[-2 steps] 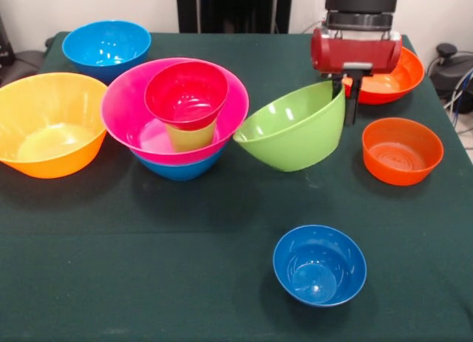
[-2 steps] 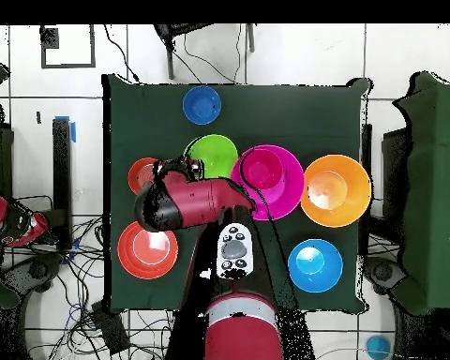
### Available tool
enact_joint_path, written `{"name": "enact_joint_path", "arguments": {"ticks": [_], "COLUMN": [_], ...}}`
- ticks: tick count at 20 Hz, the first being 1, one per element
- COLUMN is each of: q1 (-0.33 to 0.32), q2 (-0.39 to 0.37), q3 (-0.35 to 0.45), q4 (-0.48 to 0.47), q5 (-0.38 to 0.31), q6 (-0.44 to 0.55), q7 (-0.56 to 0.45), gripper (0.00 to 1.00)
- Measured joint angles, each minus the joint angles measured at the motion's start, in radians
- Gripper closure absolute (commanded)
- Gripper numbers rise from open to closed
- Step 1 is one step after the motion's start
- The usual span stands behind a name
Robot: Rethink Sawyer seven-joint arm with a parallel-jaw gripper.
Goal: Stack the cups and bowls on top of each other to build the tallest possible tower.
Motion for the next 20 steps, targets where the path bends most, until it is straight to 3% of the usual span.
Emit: {"name": "enact_joint_path", "arguments": {"ticks": [20], "q1": [0.024], "q2": [-0.153], "q3": [-0.004], "q4": [0.009], "q5": [0.073], "q6": [0.209], "q7": [0.0], "gripper": [1.0]}}
